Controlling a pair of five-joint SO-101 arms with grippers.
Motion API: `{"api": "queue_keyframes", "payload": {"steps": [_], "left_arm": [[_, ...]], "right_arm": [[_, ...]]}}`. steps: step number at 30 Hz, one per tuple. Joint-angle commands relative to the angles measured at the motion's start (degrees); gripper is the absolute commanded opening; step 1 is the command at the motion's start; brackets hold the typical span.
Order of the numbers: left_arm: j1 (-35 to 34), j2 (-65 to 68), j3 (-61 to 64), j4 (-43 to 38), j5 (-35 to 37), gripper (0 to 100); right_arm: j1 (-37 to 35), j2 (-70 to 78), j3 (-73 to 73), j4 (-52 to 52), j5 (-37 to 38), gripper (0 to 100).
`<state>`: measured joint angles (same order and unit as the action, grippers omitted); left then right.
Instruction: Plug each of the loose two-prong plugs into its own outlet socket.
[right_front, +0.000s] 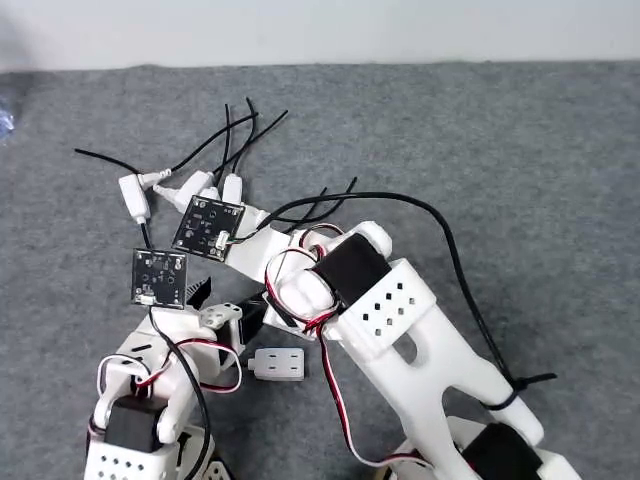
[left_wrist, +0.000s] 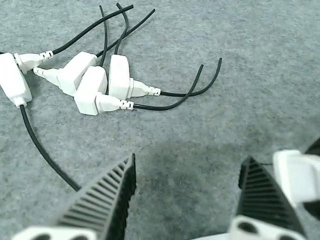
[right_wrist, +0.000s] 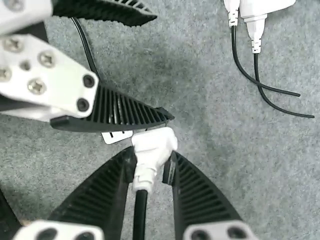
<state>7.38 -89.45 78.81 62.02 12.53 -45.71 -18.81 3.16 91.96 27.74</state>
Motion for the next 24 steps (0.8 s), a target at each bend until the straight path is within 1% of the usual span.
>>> {"api": "queue_keyframes", "payload": {"steps": [1, 8, 12, 14, 18, 24], "left_arm": [[0.7, -0.4, -0.2, 0.2, -0.2, 32], [0.8, -0.4, -0.2, 0.3, -0.1, 32], [-0.2, -0.4, -0.2, 0.5, -0.1, 32], [-3.3, -0.4, -0.3, 0.2, -0.1, 32], [-12.3, -0.4, -0.6, 0.2, -0.1, 32], [-23.0, -0.4, 1.1, 0.3, -0.1, 32]], "right_arm": [[-1.2, -2.2, -3.8, -0.7, -0.5, 0.9], [-1.2, -2.2, 0.4, -4.8, -0.2, 0.9], [-0.7, -2.2, 0.8, -4.2, 0.2, 0.9], [0.7, -2.2, 0.9, -3.9, 1.0, 0.9], [4.0, -1.8, 0.9, -2.0, 1.1, 0.9], [3.8, -1.8, 0.9, -0.3, 1.1, 0.9]]}}
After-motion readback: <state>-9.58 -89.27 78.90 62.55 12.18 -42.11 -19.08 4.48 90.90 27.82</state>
